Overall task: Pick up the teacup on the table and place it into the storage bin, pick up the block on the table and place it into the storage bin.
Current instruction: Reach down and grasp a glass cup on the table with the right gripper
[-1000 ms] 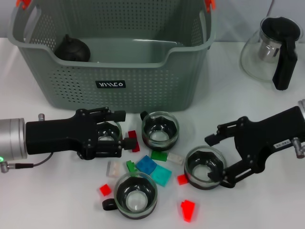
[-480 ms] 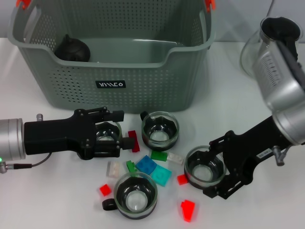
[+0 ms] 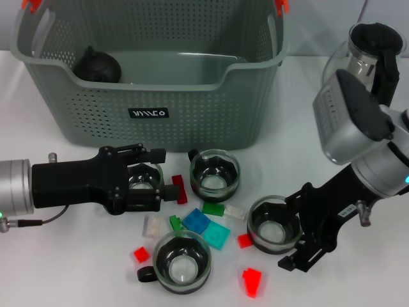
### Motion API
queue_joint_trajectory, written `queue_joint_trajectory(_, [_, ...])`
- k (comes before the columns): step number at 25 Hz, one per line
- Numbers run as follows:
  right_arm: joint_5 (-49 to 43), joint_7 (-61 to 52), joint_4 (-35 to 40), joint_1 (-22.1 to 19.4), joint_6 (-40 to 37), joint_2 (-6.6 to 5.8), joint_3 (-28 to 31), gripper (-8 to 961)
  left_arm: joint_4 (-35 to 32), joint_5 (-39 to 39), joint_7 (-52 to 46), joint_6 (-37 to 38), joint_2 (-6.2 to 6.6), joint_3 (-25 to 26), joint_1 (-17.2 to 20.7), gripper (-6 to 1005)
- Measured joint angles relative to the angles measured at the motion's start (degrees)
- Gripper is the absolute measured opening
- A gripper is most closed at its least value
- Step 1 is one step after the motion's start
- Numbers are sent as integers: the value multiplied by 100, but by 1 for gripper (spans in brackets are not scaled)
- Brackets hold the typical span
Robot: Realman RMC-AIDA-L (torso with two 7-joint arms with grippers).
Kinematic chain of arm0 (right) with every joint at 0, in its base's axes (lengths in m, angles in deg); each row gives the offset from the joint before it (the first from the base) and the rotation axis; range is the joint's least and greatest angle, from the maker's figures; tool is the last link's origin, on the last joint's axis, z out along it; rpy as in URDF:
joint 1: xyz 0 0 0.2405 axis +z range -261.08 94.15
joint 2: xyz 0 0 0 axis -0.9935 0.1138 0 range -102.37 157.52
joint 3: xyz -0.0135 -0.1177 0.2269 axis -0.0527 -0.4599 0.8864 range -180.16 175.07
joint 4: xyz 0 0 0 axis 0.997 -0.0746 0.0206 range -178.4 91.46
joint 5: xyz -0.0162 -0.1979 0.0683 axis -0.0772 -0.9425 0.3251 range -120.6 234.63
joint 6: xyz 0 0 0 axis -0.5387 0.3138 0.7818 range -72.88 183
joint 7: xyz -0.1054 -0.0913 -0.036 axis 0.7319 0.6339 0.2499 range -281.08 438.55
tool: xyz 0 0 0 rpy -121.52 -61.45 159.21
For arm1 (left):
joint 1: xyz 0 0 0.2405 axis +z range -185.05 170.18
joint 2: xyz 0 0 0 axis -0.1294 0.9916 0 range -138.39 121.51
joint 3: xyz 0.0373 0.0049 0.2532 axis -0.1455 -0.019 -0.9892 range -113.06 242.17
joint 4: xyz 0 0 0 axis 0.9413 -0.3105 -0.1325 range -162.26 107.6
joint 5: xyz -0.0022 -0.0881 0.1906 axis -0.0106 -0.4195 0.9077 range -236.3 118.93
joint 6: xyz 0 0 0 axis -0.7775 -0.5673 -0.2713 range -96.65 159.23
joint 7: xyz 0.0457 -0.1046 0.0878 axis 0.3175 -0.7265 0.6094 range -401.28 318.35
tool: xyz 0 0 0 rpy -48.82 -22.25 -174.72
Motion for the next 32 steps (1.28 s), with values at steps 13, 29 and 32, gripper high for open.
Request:
queue_joint_trajectory(13, [-11,-470,-173,372,561,3,-965,911,5,2,90,-13,-9,22,37,830])
queue_joint_trajectory(29, [-11,-792,-595,714,916,36,-1519,811,5,14,233,-53,-20,142,138,830])
queue_joint_trajectory(32, [-11,-811,-626,714,931,36,-1533,744,5,19,236,-71,-27,140,139,830])
